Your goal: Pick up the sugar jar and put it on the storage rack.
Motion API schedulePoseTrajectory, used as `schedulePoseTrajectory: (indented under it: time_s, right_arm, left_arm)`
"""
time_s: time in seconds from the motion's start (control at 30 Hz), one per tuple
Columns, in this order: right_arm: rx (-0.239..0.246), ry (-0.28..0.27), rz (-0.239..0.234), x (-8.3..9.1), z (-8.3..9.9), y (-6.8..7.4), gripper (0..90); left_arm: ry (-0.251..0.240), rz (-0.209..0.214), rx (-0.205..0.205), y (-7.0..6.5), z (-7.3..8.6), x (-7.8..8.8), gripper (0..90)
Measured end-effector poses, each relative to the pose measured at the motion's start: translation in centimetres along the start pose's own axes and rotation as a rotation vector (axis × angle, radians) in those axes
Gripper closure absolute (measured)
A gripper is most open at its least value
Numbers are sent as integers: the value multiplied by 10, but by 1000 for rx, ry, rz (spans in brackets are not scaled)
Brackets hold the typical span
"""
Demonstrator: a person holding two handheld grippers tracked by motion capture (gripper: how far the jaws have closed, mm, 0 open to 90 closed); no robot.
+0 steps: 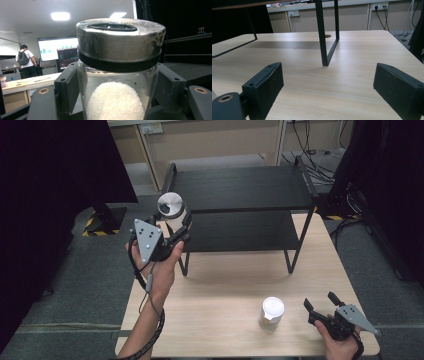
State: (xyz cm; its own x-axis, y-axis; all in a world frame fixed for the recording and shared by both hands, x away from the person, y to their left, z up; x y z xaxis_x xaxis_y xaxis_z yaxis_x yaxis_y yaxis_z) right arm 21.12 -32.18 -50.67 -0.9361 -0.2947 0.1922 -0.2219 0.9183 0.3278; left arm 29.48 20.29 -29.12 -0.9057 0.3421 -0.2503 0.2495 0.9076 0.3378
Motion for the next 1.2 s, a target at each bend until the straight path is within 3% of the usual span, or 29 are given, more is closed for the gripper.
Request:
schedulePoseTrajectory:
  time_s: [0.53, 1.2]
  right_arm:
    - [0, 1, 0, 0, 0, 0, 95]
    - [4, 2, -2, 0, 0, 0, 96]
  left_arm:
    - [13, -6, 5, 8, -15, -19, 298]
    - [78, -29, -22, 16, -21, -53, 298]
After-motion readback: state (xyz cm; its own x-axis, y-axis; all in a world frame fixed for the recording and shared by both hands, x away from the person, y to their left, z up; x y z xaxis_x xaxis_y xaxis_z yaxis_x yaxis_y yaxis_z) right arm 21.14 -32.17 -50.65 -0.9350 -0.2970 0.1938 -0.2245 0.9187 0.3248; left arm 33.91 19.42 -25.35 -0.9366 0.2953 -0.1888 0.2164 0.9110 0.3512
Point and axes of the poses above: each handheld gripper's, and its own axes: x roughly backward along the jaws, z roughly out of its underside, y roughly to its left, the point moved 5 cm from there along -x, roughly forward along the jaws, and after that the axes turned 14 degrees about -x, right-handed, at the moved point
